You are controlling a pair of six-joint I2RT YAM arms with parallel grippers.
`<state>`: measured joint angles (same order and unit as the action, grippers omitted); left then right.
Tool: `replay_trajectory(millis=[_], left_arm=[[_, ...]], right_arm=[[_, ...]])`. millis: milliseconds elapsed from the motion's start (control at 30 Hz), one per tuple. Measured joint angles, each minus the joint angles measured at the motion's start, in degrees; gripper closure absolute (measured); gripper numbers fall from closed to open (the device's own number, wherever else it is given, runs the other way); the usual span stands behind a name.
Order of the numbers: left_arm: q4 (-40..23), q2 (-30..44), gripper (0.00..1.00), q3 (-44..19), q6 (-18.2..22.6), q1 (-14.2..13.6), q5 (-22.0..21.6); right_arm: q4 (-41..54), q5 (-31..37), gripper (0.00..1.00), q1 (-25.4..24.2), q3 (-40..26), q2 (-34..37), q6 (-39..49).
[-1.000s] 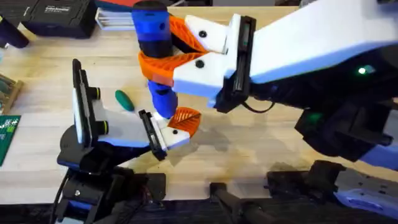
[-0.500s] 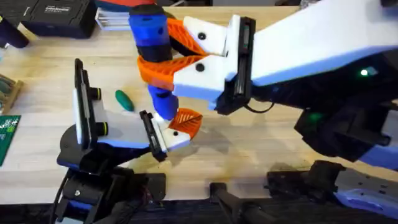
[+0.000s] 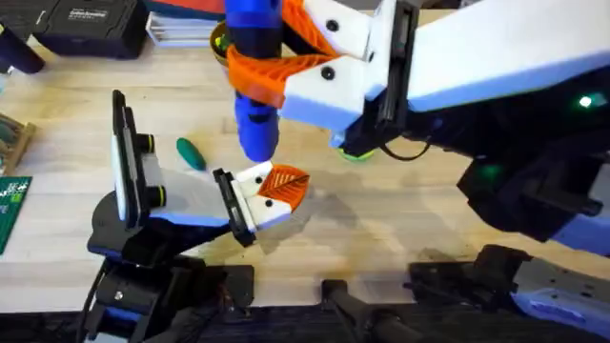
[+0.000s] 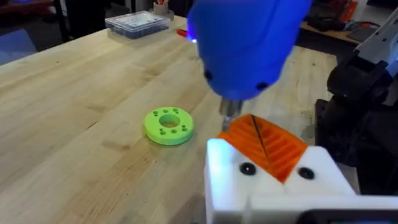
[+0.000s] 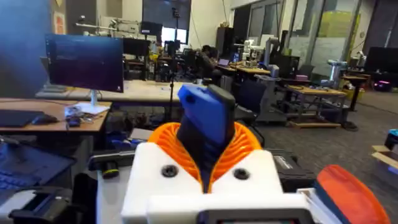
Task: Pick up the gripper from the table and insert it into the empty holder that is missing its gripper. Then pick up a screw, insert it into the mounting hole, and use the screwdriver to tighten it. Finally, clean up the table by picking up the vegetable and placing it into the bucket.
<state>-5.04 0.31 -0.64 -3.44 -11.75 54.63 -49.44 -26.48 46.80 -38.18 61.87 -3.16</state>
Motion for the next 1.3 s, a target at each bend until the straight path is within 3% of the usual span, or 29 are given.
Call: replay_trajectory(millis=[100, 233, 500, 633, 800, 967, 1000, 1100, 1267, 1300], left_arm=[[0.02, 0.0, 0.987, 0.0, 0.0, 0.0, 0.0], [0.0, 0.0, 0.987, 0.0, 0.0, 0.0, 0.0], [0.02, -0.01, 0.987, 0.0, 0.0, 0.0, -0.01], [0.02, -0.02, 0.988, 0.0, 0.0, 0.0, -0.02], [0.02, -0.02, 0.988, 0.0, 0.0, 0.0, -0.02], [0.02, -0.02, 0.988, 0.0, 0.0, 0.0, -0.02], [0.02, 0.0, 0.988, 0.0, 0.0, 0.0, -0.02], [0.02, 0.0, 0.987, 0.0, 0.0, 0.0, -0.02], [0.02, -0.02, 0.988, 0.0, 0.0, 0.0, -0.01], [0.02, 0.0, 0.988, 0.0, 0.0, 0.0, -0.02]], right_arm=[[4.08, 0.33, 0.972, -2.31, -0.37, -0.2, 3.22], [12.0, 3.05, 0.972, -8.91, -0.41, -0.37, 10.44], [31.9, 17.37, 0.972, -23.74, -0.75, 0.95, 37.39], [40.1, 25.24, 0.972, -30.62, -0.78, 6.82, 51.24], [41.4, 30.36, 0.972, -38.26, -0.78, 17.1, 63.38], [41.32, 32.29, 0.967, -40.47, -0.91, 24.75, 69.48], [41.39, 32.46, 0.93, -40.44, -1.01, 25.73, 69.91], [42.35, 32.68, 0.692, -39.93, -1.21, 27.78, 70.69], [43.17, 34.0, 0.047, -38.76, -3.26, 27.39, 67.63], [43.76, 33.92, 0.02, -38.66, -3.52, 27.06, 66.04]])
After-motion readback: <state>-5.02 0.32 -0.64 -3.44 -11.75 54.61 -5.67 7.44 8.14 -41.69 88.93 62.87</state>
